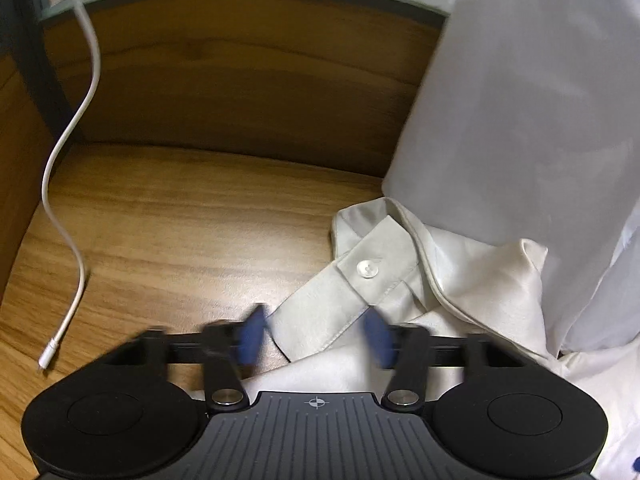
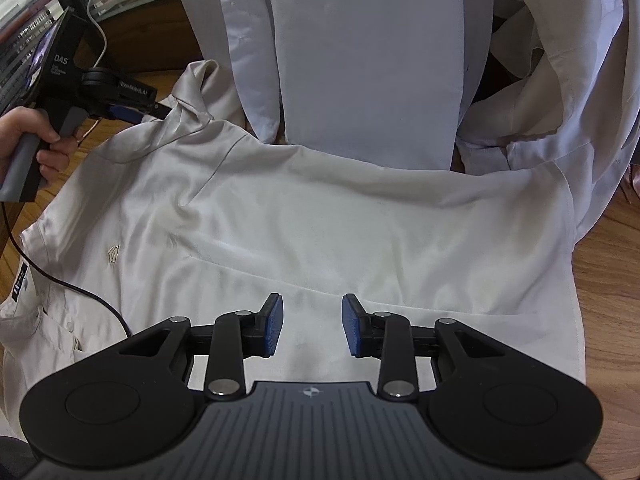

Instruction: Fold clothes

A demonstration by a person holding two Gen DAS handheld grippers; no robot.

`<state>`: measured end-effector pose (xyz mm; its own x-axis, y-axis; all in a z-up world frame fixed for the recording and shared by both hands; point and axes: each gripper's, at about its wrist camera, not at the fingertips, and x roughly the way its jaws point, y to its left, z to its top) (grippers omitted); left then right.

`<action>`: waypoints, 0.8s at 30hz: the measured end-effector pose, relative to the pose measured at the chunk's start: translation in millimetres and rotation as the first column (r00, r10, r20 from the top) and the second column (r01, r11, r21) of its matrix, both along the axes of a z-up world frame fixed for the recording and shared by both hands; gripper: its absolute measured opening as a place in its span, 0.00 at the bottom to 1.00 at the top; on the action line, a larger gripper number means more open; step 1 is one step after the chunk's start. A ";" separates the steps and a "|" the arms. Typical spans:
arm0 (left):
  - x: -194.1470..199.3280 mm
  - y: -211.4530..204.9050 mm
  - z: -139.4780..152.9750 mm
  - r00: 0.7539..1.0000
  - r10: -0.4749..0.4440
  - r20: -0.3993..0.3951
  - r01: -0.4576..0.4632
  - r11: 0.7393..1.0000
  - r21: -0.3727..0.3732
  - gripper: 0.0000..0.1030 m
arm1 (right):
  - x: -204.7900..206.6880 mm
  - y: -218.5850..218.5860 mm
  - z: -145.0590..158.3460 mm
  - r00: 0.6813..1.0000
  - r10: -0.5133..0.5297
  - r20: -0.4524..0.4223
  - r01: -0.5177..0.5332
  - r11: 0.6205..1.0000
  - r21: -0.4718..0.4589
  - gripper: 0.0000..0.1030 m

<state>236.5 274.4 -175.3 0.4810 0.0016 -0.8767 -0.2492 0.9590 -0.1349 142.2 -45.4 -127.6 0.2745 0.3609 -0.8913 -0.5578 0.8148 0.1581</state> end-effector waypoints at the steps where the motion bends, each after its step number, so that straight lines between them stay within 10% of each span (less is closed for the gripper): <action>1: -1.7 -2.2 1.0 1.000 -0.003 0.009 0.003 1.000 0.000 0.12 | -0.5 -0.4 0.5 1.000 -0.001 0.004 0.001 1.000 0.001 0.36; 13: -43.3 -21.8 121.2 0.944 -0.022 0.330 -0.008 0.996 0.090 0.06 | -17.6 -31.4 27.0 0.996 -0.044 0.076 0.041 0.998 0.039 0.36; 24: -107.8 -129.6 200.1 0.842 -0.310 0.442 0.313 0.947 0.069 0.06 | -44.7 -61.9 55.1 0.989 -0.120 0.089 0.108 0.985 0.134 0.36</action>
